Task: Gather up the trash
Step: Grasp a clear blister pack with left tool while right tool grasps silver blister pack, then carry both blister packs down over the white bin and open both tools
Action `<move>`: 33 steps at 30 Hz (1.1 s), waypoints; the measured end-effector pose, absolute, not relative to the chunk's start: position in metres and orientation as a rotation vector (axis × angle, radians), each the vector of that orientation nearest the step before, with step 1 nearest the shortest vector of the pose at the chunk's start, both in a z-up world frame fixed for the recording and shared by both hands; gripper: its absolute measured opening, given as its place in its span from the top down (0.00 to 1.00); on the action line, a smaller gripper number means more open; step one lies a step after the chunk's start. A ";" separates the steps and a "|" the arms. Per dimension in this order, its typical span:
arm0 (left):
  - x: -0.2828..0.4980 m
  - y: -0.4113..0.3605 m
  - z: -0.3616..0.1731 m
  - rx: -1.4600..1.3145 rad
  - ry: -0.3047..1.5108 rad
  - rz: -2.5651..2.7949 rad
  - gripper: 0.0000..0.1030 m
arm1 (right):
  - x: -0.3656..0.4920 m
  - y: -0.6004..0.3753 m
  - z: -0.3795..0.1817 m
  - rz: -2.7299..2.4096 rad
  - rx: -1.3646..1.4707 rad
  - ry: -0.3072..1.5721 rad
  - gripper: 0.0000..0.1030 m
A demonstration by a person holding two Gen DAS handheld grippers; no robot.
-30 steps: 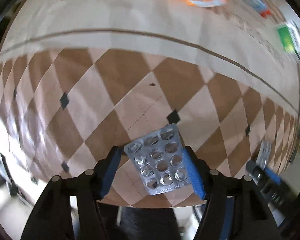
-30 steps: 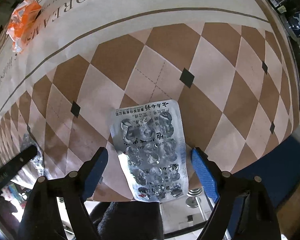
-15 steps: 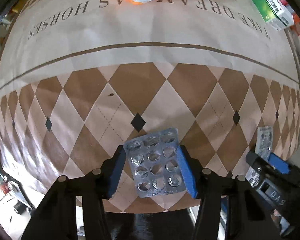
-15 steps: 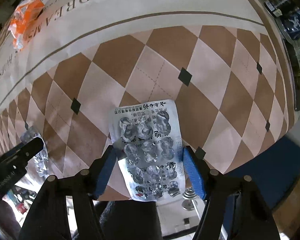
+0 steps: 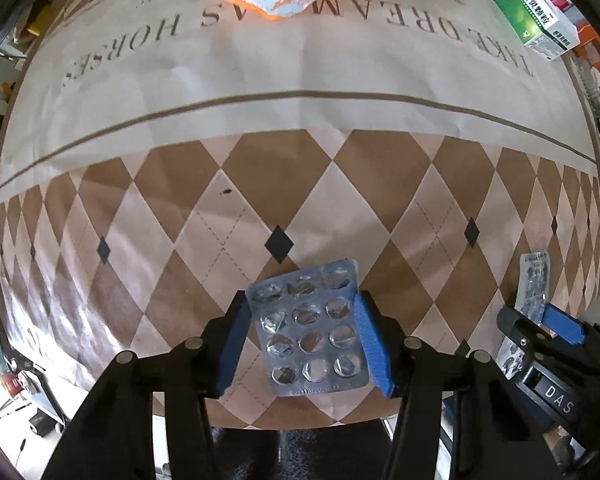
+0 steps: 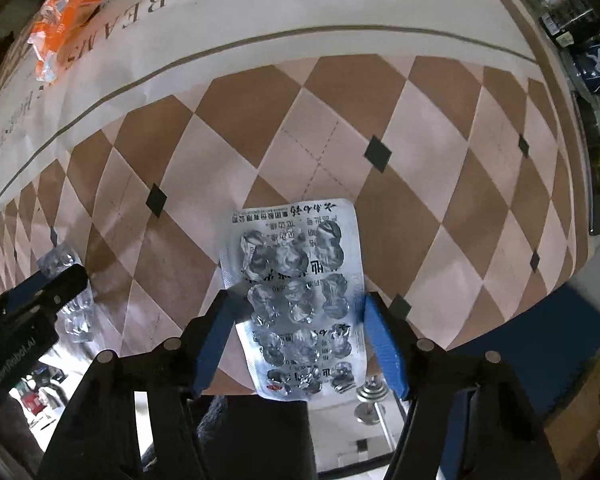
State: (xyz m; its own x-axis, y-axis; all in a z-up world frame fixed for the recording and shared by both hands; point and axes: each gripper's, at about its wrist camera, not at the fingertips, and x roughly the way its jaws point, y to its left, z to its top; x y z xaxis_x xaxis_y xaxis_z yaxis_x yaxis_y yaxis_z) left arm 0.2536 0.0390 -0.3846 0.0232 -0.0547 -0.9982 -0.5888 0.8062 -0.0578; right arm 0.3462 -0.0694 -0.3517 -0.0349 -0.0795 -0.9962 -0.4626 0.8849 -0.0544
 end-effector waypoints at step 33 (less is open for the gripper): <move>-0.034 0.107 -0.305 -0.643 1.186 0.478 0.52 | 0.073 -0.044 -0.315 0.686 -0.214 1.465 0.35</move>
